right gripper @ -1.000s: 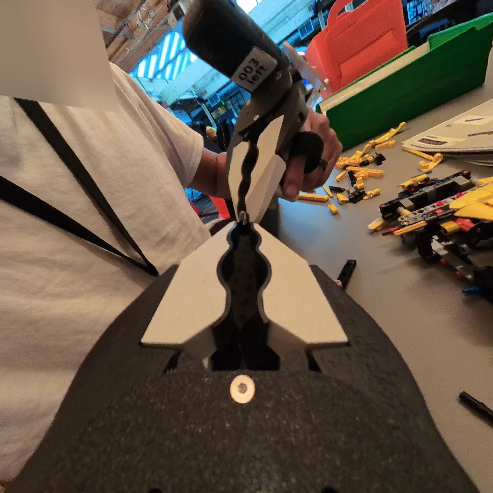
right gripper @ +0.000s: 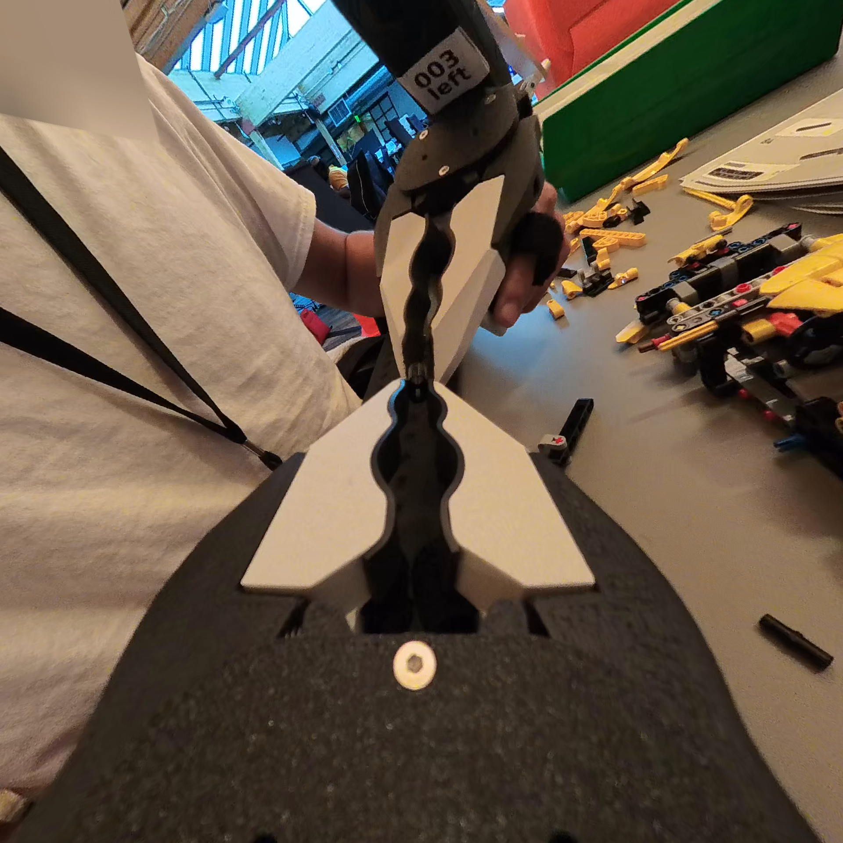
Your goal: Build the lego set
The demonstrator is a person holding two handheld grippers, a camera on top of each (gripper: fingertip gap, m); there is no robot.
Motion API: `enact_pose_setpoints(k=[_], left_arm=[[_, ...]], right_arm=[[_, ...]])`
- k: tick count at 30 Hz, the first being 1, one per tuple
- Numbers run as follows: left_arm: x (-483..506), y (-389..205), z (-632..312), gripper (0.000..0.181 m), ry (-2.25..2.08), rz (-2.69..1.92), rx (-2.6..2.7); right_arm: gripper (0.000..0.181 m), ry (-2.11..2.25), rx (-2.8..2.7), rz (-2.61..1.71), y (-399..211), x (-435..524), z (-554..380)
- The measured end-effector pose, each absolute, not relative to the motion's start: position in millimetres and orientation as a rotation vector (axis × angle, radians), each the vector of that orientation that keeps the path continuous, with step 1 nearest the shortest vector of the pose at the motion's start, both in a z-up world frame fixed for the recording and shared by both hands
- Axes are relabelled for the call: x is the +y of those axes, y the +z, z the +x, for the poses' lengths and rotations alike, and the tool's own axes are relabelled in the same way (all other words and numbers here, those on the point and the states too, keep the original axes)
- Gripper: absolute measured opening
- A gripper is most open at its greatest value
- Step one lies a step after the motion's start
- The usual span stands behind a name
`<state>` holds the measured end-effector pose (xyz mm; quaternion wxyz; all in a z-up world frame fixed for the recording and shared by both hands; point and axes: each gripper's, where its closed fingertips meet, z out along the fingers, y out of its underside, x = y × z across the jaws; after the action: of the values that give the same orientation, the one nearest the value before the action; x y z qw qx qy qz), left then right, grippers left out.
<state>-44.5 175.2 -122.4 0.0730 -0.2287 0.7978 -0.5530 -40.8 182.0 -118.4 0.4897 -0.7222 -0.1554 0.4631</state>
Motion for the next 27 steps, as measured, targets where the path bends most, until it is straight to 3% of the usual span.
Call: enact_pose_setpoints(k=[3, 11, 16, 27], left_arm=[[178, -126, -42, 0.003, -1.656, -0.720, 2.391], [190, -149, -79, 0.016, -1.458, -0.841, 2.544], [193, -176, -74, 0.016, -1.304, -0.910, 2.564], [217, -210, -62, 0.029, -0.986, -1.222, 2.379]], right_arm=[[0.007, 1.103, -0.369, -1.763, -120, 183, -37], [0.006, 0.959, -0.292, -1.789, -124, 189, -18], [0.007, 0.721, -0.333, -2.017, -165, 196, -6], [0.007, 0.700, -0.361, -2.044, -174, 196, -10]])
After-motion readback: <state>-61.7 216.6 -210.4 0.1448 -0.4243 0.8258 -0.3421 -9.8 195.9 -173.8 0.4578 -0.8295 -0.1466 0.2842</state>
